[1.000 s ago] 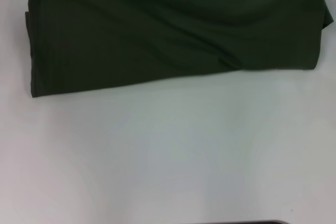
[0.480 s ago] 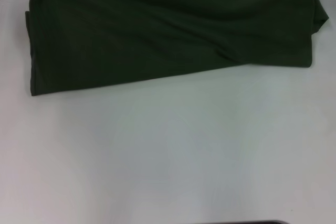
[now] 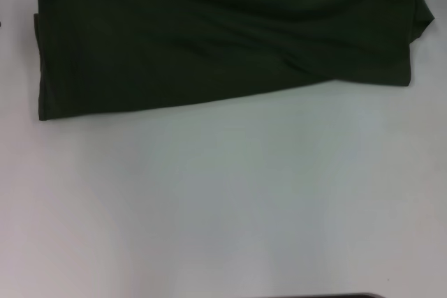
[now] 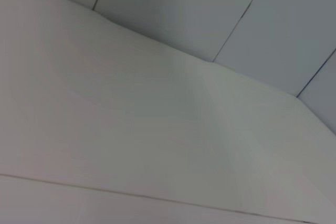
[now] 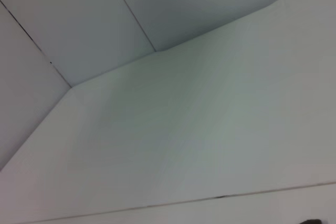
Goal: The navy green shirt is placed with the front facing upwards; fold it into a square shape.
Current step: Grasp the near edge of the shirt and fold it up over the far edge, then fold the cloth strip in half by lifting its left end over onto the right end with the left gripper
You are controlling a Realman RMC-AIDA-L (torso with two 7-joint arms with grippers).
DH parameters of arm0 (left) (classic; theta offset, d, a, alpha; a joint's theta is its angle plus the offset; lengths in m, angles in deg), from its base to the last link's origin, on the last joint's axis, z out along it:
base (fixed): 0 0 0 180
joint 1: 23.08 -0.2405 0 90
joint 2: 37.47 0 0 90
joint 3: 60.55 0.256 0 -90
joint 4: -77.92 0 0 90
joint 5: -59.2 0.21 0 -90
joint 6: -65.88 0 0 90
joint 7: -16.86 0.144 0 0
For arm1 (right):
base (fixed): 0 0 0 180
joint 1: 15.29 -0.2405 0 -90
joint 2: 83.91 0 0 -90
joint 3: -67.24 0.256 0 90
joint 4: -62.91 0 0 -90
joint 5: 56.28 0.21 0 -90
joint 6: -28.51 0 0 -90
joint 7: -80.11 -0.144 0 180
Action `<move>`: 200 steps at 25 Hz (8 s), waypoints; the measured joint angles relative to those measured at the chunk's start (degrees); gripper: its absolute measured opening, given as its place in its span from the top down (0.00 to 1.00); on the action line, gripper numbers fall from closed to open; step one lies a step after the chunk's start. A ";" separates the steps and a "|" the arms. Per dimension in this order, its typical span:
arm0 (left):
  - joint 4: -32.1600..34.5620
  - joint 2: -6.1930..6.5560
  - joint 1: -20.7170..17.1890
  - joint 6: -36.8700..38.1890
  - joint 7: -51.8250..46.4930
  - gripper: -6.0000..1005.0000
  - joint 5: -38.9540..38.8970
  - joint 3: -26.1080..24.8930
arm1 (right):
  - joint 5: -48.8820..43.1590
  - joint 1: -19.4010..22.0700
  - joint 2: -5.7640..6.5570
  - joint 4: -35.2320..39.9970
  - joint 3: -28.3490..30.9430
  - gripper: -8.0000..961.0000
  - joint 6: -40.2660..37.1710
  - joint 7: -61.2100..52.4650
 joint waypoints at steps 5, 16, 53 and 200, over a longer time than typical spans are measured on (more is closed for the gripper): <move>-0.21 0.00 0.08 -0.87 0.02 0.99 -0.07 0.25 | 0.00 -0.51 -0.40 -0.01 -0.08 0.95 0.87 0.02; -0.30 -0.14 0.16 -2.14 0.03 0.99 -0.15 0.23 | -0.01 -0.77 -0.48 -0.01 -0.65 0.95 1.83 0.02; -0.12 -3.17 -2.41 4.56 9.36 0.16 -7.27 2.33 | 12.38 8.04 0.48 1.50 -3.08 0.23 -4.26 9.12; 10.59 -1.05 -9.46 19.25 -6.44 0.08 16.82 9.31 | -4.14 10.48 -0.13 -1.10 -6.87 0.97 -4.31 -9.11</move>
